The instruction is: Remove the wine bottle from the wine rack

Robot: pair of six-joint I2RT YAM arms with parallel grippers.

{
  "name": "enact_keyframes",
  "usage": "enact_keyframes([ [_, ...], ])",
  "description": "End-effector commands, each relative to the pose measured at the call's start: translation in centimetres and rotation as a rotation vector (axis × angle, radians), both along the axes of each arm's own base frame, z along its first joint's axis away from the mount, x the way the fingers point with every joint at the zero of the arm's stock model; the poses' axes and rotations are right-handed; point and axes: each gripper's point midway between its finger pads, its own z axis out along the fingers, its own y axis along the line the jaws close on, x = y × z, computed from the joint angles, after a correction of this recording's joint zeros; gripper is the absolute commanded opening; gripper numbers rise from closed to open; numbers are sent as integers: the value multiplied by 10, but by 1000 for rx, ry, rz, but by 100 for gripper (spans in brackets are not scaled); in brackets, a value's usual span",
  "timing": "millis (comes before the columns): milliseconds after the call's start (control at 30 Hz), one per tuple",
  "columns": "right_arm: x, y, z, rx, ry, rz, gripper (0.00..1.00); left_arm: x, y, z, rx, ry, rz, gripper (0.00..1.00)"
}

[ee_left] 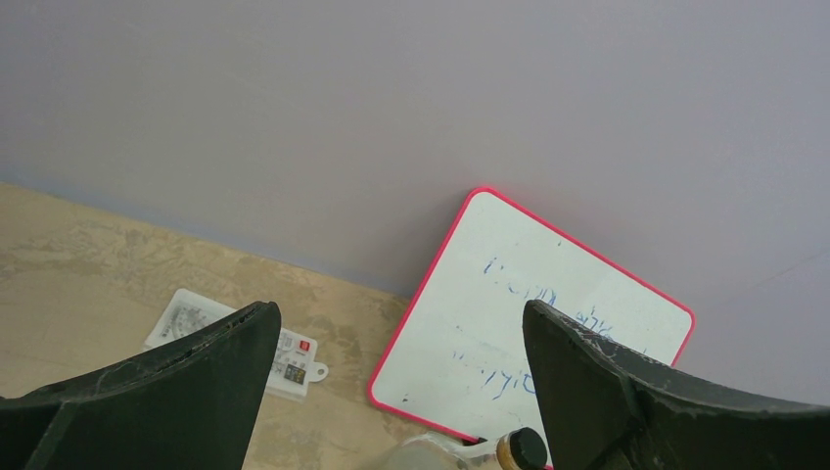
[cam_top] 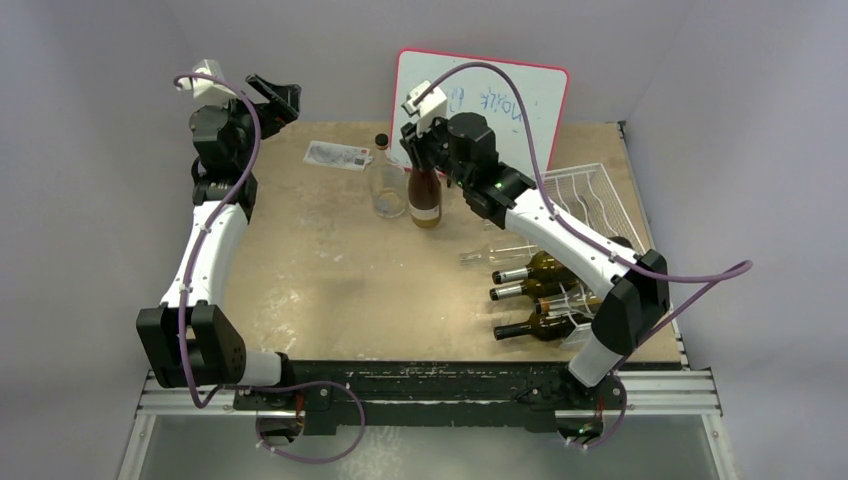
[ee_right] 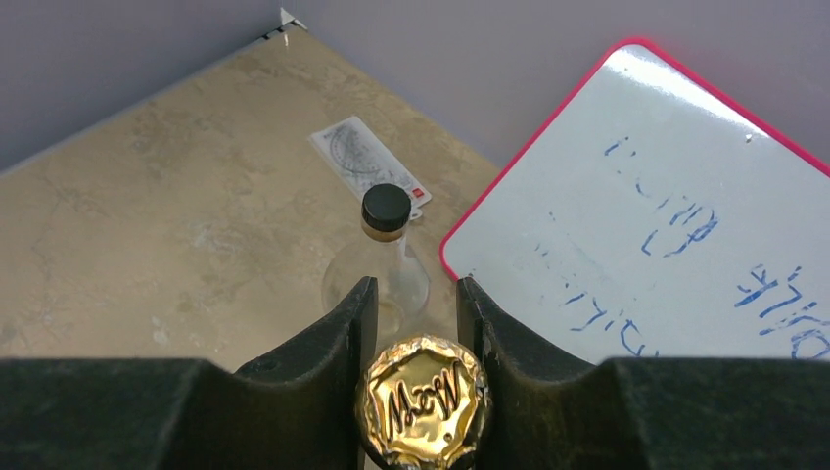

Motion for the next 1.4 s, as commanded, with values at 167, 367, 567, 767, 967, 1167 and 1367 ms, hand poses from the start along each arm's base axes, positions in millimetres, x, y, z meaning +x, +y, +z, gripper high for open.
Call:
enact_keyframes([
  [167,0,-29,165,354,-416,-73,0,0,3,16,-1,-49,-1,93],
  [367,19,-31,156,365,-415,-86,0,0,2,16,-1,-48,-2,93],
  [567,36,-29,147,384,-406,-85,0,1,5,14,0,-44,3,93],
  [767,48,-21,137,388,-393,-73,0,5,10,11,-18,-42,1,93],
  [967,48,-22,134,411,-420,-56,0,5,12,12,-32,-49,-2,93],
  [1167,49,-21,150,440,-469,-37,0,5,15,12,-35,-50,0,93],
  [1367,54,-21,151,447,-482,-36,0,5,16,12,-36,-50,2,93],
])
